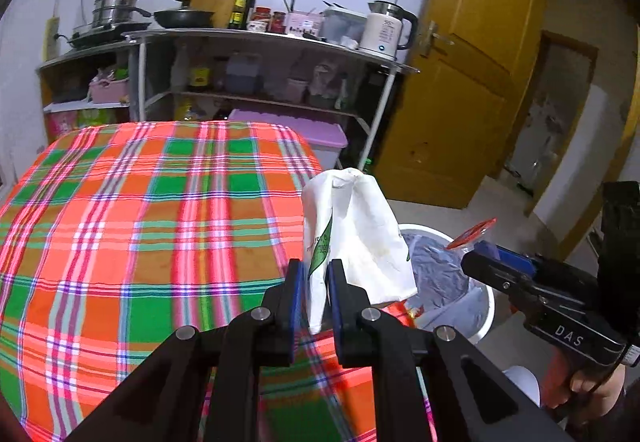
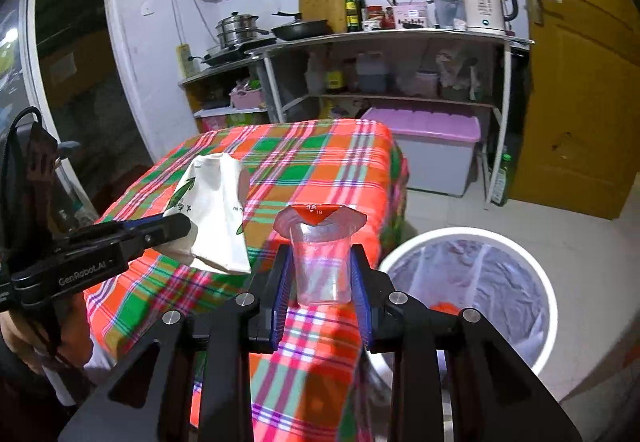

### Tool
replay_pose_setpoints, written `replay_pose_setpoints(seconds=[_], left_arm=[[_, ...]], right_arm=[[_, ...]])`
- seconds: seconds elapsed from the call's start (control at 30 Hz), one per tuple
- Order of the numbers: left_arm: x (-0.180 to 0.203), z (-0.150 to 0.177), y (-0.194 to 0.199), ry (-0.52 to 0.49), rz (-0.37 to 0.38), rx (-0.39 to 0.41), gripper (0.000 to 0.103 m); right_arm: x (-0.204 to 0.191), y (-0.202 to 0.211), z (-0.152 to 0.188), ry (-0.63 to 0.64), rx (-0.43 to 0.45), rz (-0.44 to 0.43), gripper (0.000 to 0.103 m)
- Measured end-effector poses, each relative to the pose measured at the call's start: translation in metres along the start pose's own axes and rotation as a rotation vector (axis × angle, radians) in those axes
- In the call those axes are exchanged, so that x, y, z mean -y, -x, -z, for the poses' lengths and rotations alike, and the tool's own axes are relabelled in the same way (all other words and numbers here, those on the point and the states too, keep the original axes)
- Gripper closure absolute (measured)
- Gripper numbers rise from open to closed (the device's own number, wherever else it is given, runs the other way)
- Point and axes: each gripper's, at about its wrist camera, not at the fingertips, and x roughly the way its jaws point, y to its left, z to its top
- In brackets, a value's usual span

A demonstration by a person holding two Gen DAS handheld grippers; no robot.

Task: Collect trash
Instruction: 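Carry the white paper bag and clear cup over the trash bin with both grippers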

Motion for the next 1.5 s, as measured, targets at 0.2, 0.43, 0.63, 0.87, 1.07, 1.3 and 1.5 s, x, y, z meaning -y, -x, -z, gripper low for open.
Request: replay_pose_setpoints(seconds=[0.2, 0.43, 0.63, 0.87, 1.07, 1.3, 1.5], left_arm=[[0.02, -0.002, -0.011, -0.027, 0.026, -0.013, 0.09], [0.042, -0.004, -0.028, -0.058, 0.058, -0.037, 0.09], [0.06, -0.002, -0.045, -0.083, 0.081, -0.063, 0.09], [0.076, 0.0, -0.066, -0.11, 0.101, -0.097, 0.09], [0.083, 0.004, -0.088, -0.121, 0.107, -0.135, 0.09], [0.091, 0.008, -0.113, -0.133, 0.111, -0.18, 0.09], [0.096, 0.012, -0.133, -0.144, 0.114, -0.216, 0.09]], right_arm=[[0.018, 0.006, 0.004, -0.03, 0.003, 0.029, 0.074], [0.038, 0.012, 0.009, -0.065, 0.002, 0.061, 0.074], [0.057, 0.012, 0.014, -0.099, -0.005, 0.084, 0.074], [0.076, 0.009, 0.021, -0.134, -0.021, 0.105, 0.073], [0.092, 0.002, 0.027, -0.163, -0.039, 0.122, 0.074], [0.109, -0.009, 0.033, -0.192, -0.07, 0.137, 0.073], [0.123, -0.022, 0.04, -0.218, -0.106, 0.143, 0.073]])
